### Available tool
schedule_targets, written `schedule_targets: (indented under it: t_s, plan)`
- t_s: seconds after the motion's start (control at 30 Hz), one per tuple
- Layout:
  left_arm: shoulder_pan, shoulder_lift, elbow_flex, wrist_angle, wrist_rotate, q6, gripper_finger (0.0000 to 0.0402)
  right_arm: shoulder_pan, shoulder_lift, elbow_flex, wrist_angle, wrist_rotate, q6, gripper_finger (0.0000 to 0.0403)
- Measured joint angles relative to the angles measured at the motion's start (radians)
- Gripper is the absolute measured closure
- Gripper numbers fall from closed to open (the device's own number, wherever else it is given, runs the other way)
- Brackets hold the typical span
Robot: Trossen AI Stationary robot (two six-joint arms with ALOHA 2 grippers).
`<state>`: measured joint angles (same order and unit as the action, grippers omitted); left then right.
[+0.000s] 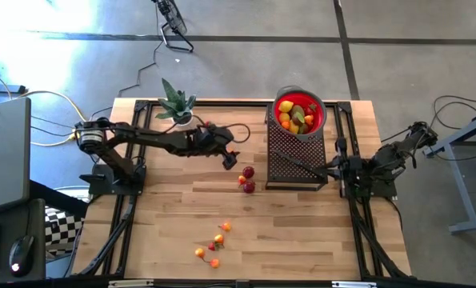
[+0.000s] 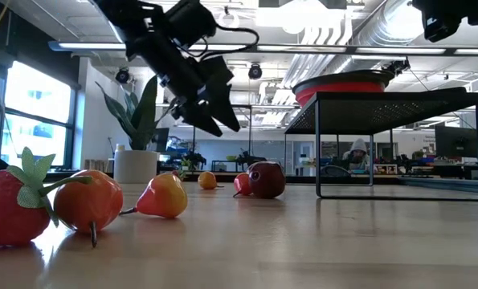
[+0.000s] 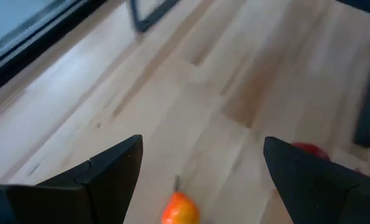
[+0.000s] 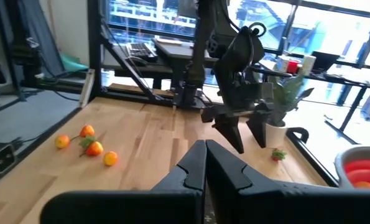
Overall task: Pick & Place Fruit
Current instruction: Put the pear into the strainer bowl on the shelf
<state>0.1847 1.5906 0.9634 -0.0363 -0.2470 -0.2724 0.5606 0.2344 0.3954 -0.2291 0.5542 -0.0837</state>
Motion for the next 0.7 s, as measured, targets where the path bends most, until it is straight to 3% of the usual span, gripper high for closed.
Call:
schedule_targets:
  t_s: [0.23, 0.7]
  plan:
    - [0.062, 0.0, 0.017, -0.093, 0.019, -0.09, 0.0073, 0.0, 0.0, 0.0, 0.0, 0.026, 0.0, 0.0401]
    - [0.064, 0.029, 0.018, -0.147, 0.033, -0.092, 0.0073, 0.0, 0.0, 0.0, -0.005, 0.024, 0.002, 0.0401]
